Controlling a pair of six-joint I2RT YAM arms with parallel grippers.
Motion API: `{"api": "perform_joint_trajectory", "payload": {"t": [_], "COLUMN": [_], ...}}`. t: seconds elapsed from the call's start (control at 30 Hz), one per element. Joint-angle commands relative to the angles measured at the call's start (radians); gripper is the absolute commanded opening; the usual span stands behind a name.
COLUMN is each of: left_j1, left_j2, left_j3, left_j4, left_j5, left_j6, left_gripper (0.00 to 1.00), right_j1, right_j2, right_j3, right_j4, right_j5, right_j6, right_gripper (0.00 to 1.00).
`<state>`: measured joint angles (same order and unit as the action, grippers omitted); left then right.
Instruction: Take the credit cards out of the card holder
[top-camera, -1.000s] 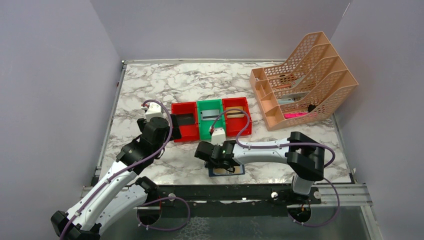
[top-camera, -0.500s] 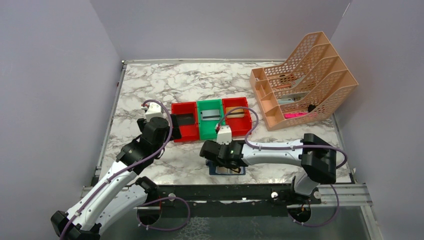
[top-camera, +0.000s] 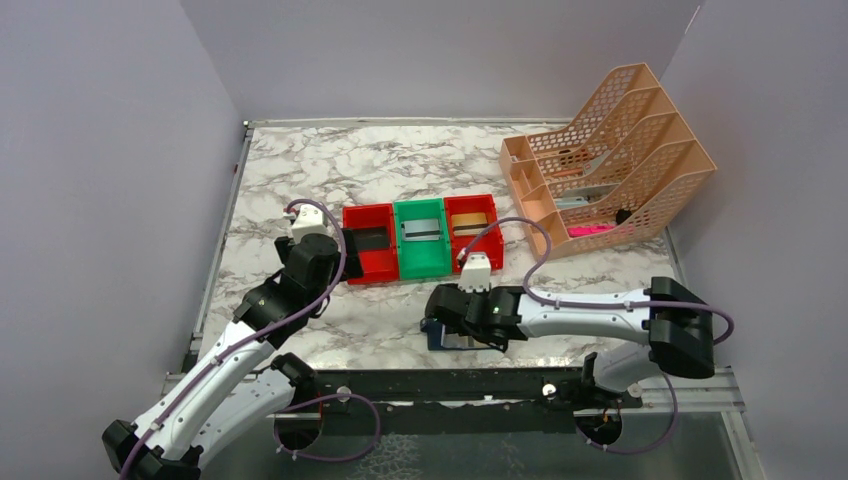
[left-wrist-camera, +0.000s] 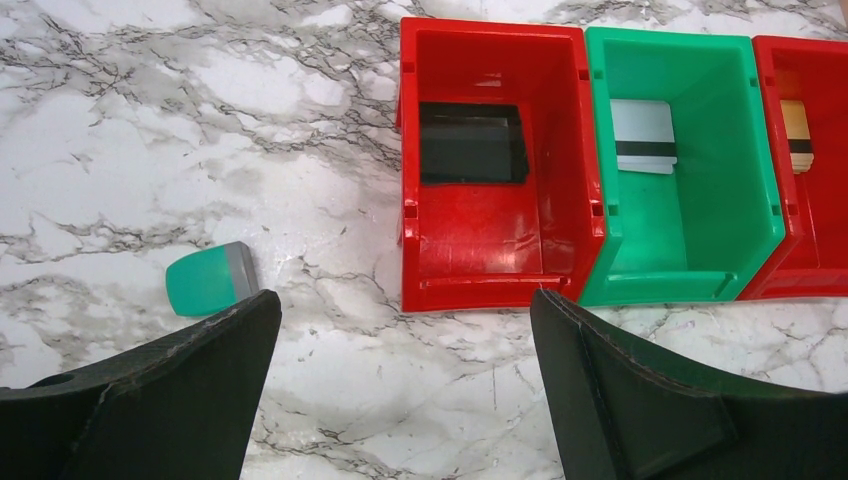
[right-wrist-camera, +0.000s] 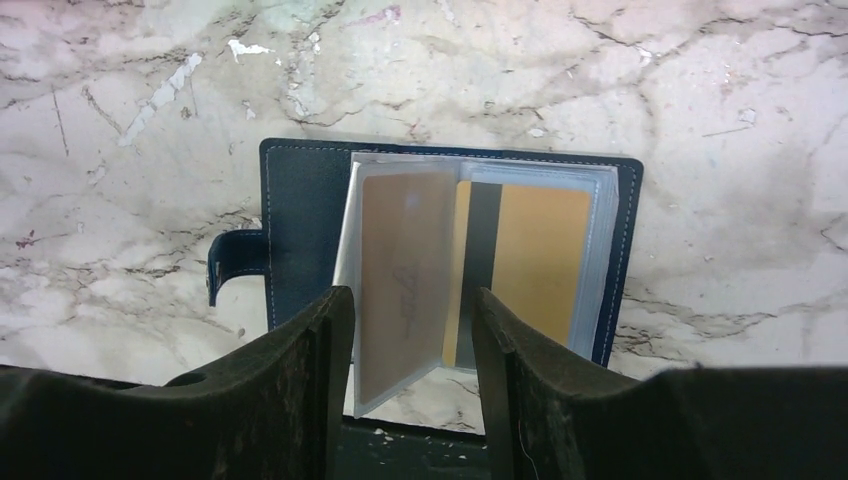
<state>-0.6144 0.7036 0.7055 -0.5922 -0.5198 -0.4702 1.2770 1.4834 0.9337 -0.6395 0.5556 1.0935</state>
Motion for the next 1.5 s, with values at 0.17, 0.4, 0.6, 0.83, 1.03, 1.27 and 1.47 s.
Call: {"api": "perform_joint_trajectory", "payload": {"t": [0.17, 0.4, 0.6, 0.83, 1.03, 1.27, 1.47], "left_j1": [0.005, 0.005, 0.005, 0.004, -0.072, -0.291, -0.361], "left_j2": [0.002, 0.016, 0.027, 0.075, 0.243, 0.422, 0.540], "left_j3": [-0.003, -0.003, -0.012, -0.074, -0.087, -0.073, -0.103], "left_j4": [0.002, 0.003, 0.063, 0.334, 0.524, 0.594, 0.733], "left_j5": [0.015, 0.023, 0.157, 0.683, 0.917, 0.784, 0.757], "left_j6": [0.007, 0.007, 0.035, -0.039, -0.108, -0.146, -0.241], "left_gripper": [0.99, 0.99, 0.99, 0.96, 0.90, 0.77, 0.64], "right_j1": [0.007, 0.007, 0.001, -0.198, -0.223, -0.251, -0.351], "right_j2": [-0.126, -0.153, -0.219, -0.486, -0.708, -0.695, -0.577], "right_j3": [-0.112, -0.148, -0.215, -0.424, -0.591, -0.590, -0.572], "right_j4": [-0.087, -0.224, -0.189, 0.243, 0.430, 0.403, 0.455], "right_j5": [0.118, 0.204, 0.206, -0.099, -0.155, -0.208, -0.368], "right_j6": [0.140, 0.309, 0.329, 0.008, -0.019, -0.035, -0.069], "right_gripper": [0.50, 0.50, 0.50, 0.50, 0.51, 0.38, 0.32]}}
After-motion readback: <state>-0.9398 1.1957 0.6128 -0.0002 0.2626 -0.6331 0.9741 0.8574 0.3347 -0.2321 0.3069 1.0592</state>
